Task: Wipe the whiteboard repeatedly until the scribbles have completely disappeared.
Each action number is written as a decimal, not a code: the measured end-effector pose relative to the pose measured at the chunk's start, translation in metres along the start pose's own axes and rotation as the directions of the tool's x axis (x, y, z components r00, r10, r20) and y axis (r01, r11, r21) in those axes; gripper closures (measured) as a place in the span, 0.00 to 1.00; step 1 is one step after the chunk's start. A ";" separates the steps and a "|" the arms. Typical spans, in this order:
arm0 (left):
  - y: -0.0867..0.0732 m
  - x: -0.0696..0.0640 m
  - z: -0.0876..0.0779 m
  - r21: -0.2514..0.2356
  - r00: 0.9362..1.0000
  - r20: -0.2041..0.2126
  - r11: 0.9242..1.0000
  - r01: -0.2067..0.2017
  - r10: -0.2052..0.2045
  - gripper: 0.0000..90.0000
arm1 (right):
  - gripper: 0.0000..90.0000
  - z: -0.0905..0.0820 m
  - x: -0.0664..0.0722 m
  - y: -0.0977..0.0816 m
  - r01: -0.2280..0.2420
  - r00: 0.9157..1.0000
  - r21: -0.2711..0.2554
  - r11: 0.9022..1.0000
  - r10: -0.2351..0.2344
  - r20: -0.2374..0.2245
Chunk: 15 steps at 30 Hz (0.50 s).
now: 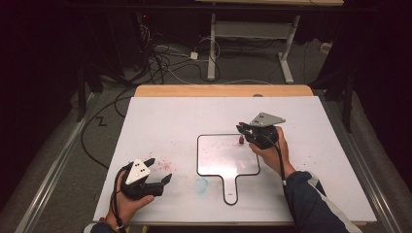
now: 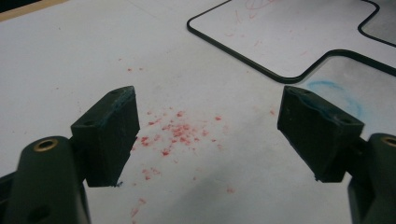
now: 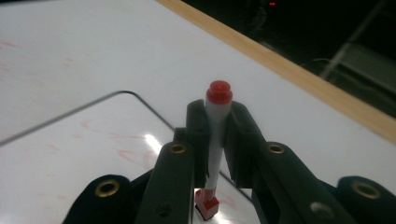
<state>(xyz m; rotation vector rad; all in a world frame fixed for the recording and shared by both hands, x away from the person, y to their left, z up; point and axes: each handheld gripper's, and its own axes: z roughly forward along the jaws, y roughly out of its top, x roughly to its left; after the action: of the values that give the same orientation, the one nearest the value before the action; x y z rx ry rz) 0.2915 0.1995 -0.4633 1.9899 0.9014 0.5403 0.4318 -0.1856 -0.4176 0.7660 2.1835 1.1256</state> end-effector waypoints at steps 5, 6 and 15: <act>0.000 0.001 -0.001 -0.012 1.000 -0.002 1.000 0.007 -0.007 0.22 | 0.91 0.003 -0.010 -0.004 -0.028 0.993 -0.001 1.000 0.028 0.112; 0.000 0.001 -0.001 -0.013 1.000 -0.001 1.000 0.008 -0.008 0.22 | 0.91 0.004 -0.010 -0.005 -0.036 0.994 -0.014 0.999 0.037 0.105; 0.000 0.001 -0.002 -0.011 1.000 0.002 1.000 0.004 -0.004 0.22 | 0.91 0.010 -0.003 -0.003 -0.061 0.991 -0.033 0.998 0.064 0.121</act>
<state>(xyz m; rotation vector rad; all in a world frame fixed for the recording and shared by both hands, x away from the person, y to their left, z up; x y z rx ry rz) 0.2912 0.2014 -0.4623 1.9777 0.8993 0.5394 0.4399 -0.1838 -0.4238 0.8726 2.0498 1.1091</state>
